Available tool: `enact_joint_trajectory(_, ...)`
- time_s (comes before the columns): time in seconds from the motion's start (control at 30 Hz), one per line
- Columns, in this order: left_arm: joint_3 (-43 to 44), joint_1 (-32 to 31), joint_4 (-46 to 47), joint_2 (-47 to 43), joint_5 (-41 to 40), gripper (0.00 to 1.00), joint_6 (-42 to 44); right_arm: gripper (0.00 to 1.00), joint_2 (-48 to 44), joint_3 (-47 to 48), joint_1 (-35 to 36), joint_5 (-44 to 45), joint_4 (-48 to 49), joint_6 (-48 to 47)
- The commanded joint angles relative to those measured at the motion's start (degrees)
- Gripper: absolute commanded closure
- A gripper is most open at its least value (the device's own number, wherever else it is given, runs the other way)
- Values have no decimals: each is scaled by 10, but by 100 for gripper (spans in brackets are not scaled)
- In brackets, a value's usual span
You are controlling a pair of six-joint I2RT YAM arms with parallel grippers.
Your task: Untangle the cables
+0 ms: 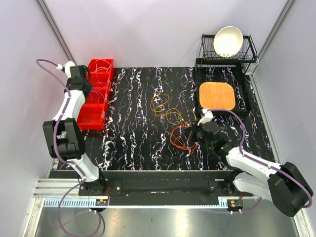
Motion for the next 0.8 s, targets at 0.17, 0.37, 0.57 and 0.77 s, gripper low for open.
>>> enact_joint_trajectory(0.17,-60,54,69,34,143,100,-138,100,-5,0,-5,-2,30,-2)
enact_joint_trajectory(0.37,-66,53,58,22,145,94,-133,100,-4,0,-6,-2,30,-2)
enact_joint_trajectory(0.57,-54,45,39,-12,156,64,-115,100,-5,0,-6,-2,31,-2)
enact_joint_trajectory(0.77,-37,-3,-17,-77,94,31,-78,100,-13,-4,-6,-2,35,-1)
